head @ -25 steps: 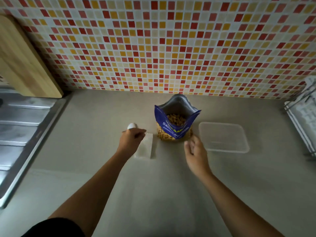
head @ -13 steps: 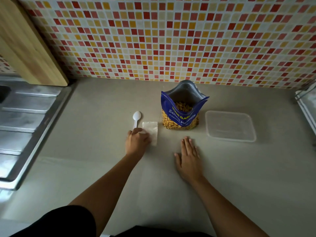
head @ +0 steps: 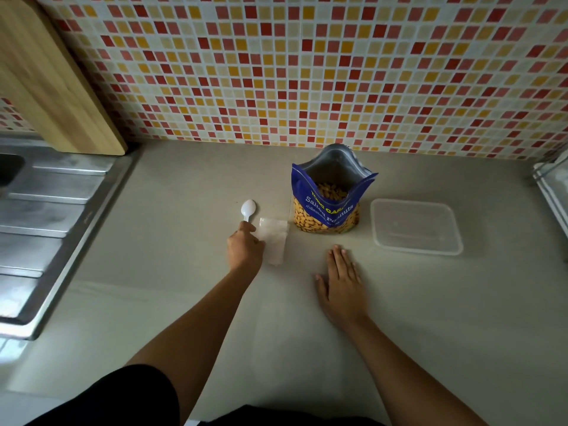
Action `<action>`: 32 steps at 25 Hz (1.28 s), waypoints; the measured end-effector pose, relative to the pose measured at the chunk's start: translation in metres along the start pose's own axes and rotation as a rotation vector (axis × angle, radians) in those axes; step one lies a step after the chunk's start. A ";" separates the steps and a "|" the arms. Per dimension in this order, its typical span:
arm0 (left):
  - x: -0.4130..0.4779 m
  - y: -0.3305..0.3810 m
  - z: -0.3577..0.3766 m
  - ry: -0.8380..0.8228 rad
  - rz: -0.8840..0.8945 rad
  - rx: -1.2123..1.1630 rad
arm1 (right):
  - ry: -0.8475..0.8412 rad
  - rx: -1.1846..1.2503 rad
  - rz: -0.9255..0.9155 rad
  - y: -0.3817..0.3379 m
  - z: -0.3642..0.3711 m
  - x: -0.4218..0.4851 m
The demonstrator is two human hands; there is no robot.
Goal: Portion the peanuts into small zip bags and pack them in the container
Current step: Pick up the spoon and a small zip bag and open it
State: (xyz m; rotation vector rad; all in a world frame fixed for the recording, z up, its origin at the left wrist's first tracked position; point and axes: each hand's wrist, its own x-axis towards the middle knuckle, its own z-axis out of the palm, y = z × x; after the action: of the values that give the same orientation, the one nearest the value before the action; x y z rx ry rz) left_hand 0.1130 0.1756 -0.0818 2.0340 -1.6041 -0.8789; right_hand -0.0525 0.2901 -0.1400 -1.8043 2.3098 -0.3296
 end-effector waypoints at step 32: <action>-0.066 0.056 -0.051 -0.564 0.090 -0.869 | -0.167 1.433 0.288 -0.037 -0.133 0.002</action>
State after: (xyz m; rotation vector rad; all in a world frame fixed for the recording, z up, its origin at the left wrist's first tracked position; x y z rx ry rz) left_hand 0.0992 0.2215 0.0070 1.1446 -1.1821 -1.8231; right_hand -0.0569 0.2873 -0.0025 -0.6999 1.3721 -1.2653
